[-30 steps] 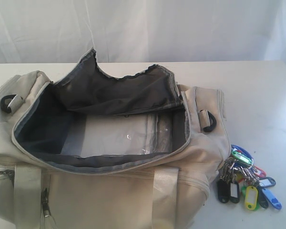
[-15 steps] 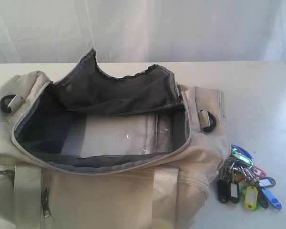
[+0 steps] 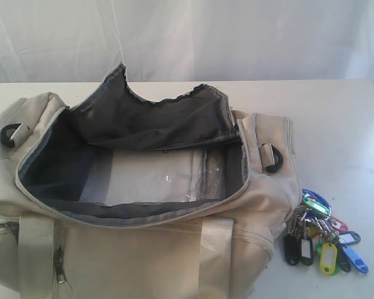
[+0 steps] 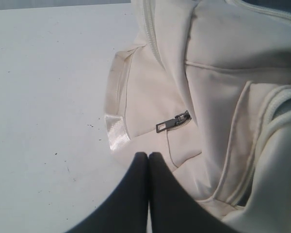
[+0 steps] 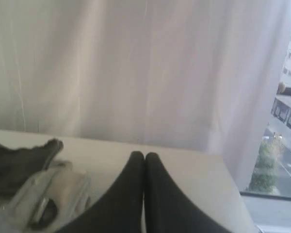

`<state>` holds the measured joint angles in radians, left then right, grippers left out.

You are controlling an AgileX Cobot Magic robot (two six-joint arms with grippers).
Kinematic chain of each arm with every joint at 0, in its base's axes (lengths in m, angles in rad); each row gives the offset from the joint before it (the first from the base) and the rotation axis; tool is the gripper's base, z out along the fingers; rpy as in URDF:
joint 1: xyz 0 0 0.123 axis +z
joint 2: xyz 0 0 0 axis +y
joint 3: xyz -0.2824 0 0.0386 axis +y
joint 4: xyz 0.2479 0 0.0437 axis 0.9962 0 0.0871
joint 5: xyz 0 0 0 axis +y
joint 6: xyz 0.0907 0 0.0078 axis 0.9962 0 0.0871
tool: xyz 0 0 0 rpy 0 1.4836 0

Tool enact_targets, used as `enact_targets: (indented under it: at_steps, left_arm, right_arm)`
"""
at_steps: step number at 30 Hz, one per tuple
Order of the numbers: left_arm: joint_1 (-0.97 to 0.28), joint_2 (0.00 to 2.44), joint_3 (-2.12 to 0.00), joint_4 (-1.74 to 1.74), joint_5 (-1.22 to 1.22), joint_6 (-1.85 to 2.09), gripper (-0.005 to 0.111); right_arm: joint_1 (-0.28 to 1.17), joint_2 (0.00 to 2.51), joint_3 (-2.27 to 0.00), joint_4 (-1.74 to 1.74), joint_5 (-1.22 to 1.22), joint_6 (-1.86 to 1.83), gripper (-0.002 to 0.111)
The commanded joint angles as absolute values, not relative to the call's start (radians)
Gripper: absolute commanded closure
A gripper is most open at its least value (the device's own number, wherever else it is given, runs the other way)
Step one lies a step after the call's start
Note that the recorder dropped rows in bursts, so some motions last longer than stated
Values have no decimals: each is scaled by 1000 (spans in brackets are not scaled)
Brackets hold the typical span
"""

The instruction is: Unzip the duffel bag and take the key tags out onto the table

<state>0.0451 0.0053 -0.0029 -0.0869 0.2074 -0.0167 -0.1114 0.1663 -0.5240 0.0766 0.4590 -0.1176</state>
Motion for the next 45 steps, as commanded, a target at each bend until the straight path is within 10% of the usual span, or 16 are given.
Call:
enact_targets:
  at_steps: [1, 8, 45]
  left_arm:
    - [49, 0, 0, -92, 202, -24, 107]
    - [49, 0, 0, -92, 202, -24, 107]
    - [97, 0, 0, -92, 202, -24, 107]
  right_arm:
    - [-120, 118, -283, -18, 433, -110, 108]
    - [-120, 36, 0, -21, 320, -123, 108]
    - [-198, 0, 0, 0, 340, -125, 108]
